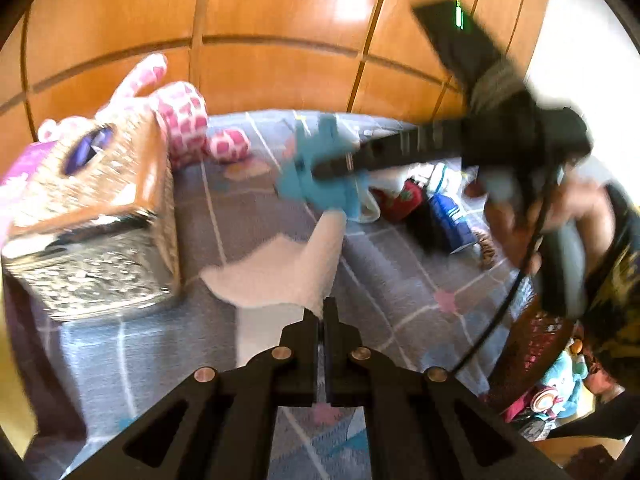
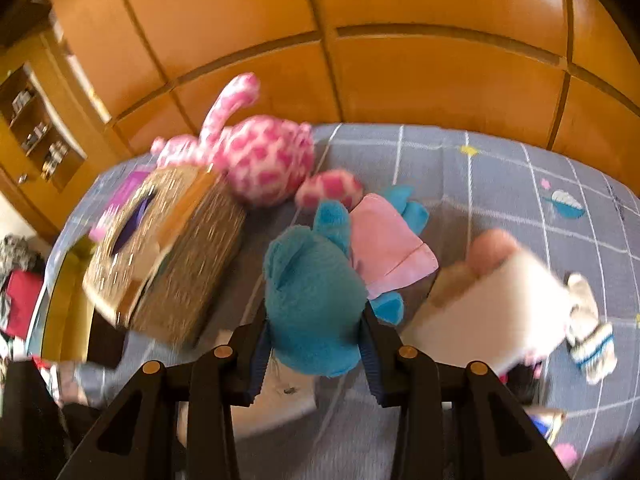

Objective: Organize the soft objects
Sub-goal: 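Grasp the blue plush with the right tool while the left tool lifts the cloth, then carry the white cloth into the gold tray and open the left tool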

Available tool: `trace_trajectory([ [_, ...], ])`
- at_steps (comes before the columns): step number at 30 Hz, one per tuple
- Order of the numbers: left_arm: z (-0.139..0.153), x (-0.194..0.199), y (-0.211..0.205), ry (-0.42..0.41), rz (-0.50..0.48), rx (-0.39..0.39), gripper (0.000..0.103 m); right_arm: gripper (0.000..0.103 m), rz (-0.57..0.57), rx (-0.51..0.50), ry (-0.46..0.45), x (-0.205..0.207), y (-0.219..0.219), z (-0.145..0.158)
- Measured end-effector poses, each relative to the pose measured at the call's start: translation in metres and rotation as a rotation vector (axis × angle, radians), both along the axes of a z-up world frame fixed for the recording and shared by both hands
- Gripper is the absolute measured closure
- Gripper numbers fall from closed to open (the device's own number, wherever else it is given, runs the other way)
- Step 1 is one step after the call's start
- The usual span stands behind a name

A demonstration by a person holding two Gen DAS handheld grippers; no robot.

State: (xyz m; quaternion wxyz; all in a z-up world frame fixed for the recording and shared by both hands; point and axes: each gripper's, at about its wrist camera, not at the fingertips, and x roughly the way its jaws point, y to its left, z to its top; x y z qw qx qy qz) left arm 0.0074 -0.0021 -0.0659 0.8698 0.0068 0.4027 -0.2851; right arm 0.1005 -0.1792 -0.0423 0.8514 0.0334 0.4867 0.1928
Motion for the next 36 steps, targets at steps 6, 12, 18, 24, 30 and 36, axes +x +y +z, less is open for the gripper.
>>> trace_trajectory([
  [6,0.036,-0.017,0.03,-0.058,0.034,-0.081,0.101,0.063,-0.037,0.018,0.056,-0.011,-0.003,-0.026],
  [12,0.074,-0.02,0.076,-0.095,0.137,-0.201,0.101,0.063,-0.04,-0.025,0.056,-0.017,0.009,-0.043],
  [18,0.102,-0.019,0.124,-0.151,0.271,-0.264,0.101,0.061,-0.071,-0.004,0.055,-0.017,0.007,-0.046],
  [24,0.112,-0.014,0.168,-0.181,0.422,-0.256,0.101,0.06,-0.109,0.021,0.057,-0.019,0.005,-0.048],
  [30,0.104,0.009,0.241,-0.169,0.714,-0.213,0.101,0.06,-0.138,0.024,0.043,-0.022,0.005,-0.046],
  [36,0.054,0.049,0.288,-0.037,0.9,-0.108,0.101,0.06,-0.153,-0.006,0.028,-0.019,0.012,-0.044],
])
